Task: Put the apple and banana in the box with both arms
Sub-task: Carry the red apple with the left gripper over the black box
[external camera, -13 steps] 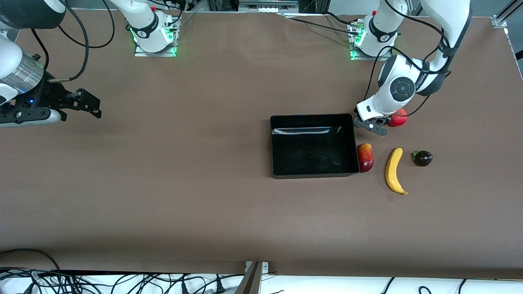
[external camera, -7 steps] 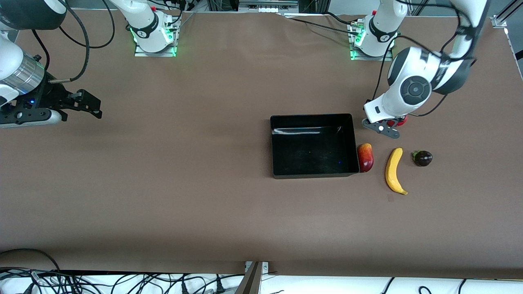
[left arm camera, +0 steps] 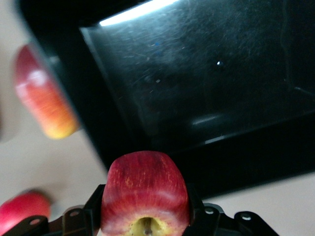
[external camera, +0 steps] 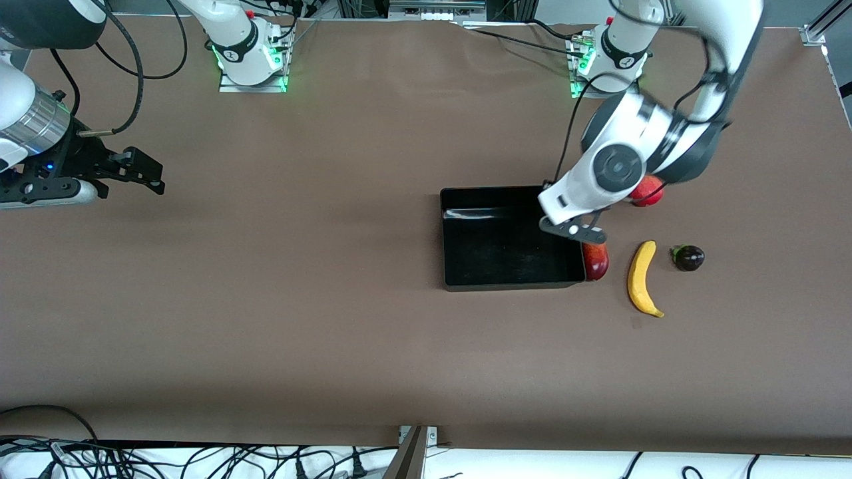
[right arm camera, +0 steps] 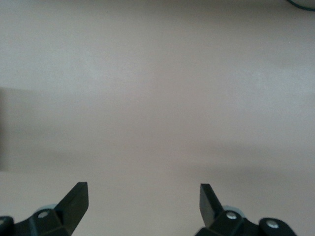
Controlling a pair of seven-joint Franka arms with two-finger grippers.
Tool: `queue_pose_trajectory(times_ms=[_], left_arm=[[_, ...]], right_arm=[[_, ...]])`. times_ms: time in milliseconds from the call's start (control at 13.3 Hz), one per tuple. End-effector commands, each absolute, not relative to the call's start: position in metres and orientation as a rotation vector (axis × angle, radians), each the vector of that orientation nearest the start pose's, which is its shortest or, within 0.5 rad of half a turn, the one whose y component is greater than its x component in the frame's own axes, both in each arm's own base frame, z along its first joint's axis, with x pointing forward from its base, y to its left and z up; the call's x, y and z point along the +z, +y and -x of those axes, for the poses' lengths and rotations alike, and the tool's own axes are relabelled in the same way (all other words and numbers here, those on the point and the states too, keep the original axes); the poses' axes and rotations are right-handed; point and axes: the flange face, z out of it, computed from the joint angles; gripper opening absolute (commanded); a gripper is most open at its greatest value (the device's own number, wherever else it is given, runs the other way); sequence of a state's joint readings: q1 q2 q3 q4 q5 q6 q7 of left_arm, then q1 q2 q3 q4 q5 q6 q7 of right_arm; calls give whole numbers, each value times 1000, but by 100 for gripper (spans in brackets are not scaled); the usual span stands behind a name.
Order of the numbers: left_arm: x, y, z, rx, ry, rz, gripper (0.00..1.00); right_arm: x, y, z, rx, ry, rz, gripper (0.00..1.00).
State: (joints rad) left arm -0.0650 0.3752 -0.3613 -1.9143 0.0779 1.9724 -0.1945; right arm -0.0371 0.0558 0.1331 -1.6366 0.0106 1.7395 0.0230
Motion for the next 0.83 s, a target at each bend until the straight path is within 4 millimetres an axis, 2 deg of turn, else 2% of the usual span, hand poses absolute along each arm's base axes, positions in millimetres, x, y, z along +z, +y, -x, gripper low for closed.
queue_pose_trajectory(times_ms=[0, 75, 150, 225, 301, 376, 451, 526, 676, 751], left_arm=[[248, -243, -548, 480, 415, 3078, 5], [237, -252, -542, 454, 438, 3088, 5], [225, -253, -537, 436, 427, 3099, 6], [214, -253, -534, 434, 408, 3107, 13], [210, -254, -533, 441, 381, 3108, 46], [211, -253, -533, 443, 357, 3108, 99], [217, -251, -535, 439, 353, 3106, 100], [235, -248, -541, 454, 344, 3090, 100], [289, -237, -564, 519, 301, 3048, 100], [315, -223, -581, 546, 271, 3036, 100]], right_arm=[[582, 55, -583, -81, -100, 3127, 100], [582, 56, -582, -79, -102, 3126, 100], [581, 56, -582, -74, -102, 3126, 100], [581, 56, -582, -72, -102, 3126, 100], [581, 58, -582, -72, -107, 3126, 100], [581, 58, -582, -74, -107, 3127, 100], [581, 58, -582, -74, -107, 3127, 100], [581, 58, -582, -74, -108, 3129, 100], [581, 58, -582, -74, -108, 3129, 100], [581, 58, -582, -74, -112, 3129, 100]])
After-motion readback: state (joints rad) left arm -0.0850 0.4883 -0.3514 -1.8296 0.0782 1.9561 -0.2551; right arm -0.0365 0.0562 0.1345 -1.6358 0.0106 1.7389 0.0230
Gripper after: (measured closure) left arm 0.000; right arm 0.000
